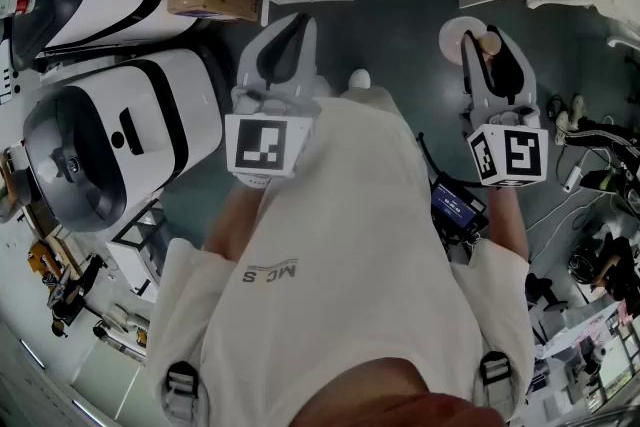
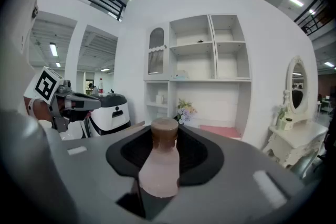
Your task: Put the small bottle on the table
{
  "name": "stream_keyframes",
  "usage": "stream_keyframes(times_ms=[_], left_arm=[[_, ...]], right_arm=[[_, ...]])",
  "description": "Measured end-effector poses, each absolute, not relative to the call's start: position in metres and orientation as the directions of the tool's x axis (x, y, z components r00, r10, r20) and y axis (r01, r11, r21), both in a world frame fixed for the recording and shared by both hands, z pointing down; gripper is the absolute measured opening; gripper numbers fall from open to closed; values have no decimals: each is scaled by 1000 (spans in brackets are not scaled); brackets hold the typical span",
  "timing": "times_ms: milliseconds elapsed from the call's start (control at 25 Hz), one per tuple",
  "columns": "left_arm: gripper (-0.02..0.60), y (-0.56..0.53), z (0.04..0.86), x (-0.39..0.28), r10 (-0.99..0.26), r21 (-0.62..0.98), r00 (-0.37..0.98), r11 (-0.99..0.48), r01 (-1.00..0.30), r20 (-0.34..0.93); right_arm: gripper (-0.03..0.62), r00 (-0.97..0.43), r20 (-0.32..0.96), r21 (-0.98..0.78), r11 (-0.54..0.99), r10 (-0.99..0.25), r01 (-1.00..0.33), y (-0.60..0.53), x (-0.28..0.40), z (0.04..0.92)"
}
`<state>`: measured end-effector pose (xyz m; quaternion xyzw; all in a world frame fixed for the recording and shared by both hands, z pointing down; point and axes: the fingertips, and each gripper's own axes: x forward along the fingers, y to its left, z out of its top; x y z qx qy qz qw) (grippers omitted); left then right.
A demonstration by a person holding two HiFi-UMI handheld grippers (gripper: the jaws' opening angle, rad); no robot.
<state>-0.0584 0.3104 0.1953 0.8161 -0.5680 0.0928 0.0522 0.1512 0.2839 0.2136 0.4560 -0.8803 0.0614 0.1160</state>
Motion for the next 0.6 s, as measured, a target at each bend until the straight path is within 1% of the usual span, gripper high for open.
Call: stream_keyframes(times_ms=[600], left_arm=[[12,313,195,-43,-912,-25,347,-361,-932,217]], right_arm=[[138,-566,234,18,585,-791,-811,299,157,203]])
